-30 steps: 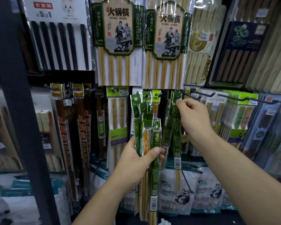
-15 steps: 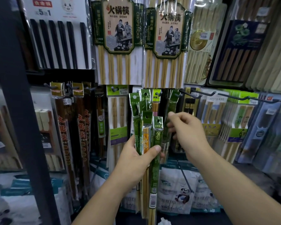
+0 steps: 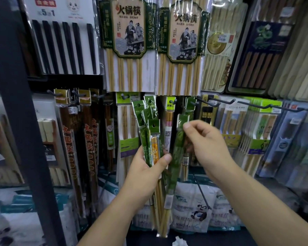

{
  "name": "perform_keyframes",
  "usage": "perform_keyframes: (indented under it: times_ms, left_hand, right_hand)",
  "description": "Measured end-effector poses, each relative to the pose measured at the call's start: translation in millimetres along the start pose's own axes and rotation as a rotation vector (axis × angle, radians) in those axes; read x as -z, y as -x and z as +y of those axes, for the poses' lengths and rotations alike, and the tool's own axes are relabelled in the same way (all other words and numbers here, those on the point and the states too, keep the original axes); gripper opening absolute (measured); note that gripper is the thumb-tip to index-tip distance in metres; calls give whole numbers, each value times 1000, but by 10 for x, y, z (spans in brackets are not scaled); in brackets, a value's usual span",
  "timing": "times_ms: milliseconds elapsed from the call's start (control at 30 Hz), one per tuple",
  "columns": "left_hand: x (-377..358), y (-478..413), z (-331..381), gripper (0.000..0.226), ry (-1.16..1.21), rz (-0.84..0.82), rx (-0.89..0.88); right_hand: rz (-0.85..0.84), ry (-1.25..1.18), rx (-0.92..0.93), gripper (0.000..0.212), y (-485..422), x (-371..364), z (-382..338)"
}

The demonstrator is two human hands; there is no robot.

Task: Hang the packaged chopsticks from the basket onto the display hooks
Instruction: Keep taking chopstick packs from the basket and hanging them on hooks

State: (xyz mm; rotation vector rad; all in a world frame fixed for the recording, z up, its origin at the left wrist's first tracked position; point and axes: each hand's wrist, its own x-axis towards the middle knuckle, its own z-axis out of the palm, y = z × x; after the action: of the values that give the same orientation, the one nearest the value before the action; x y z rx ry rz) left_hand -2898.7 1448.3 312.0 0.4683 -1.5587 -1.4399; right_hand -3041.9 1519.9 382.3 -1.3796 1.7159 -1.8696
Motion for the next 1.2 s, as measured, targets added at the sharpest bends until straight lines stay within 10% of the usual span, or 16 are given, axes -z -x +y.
perform_keyframes:
  times_ms: [1200]
  left_hand:
    - [14, 16, -1, 46, 4, -74, 130]
  right_hand:
    - [219, 52, 14, 31, -514, 138, -17]
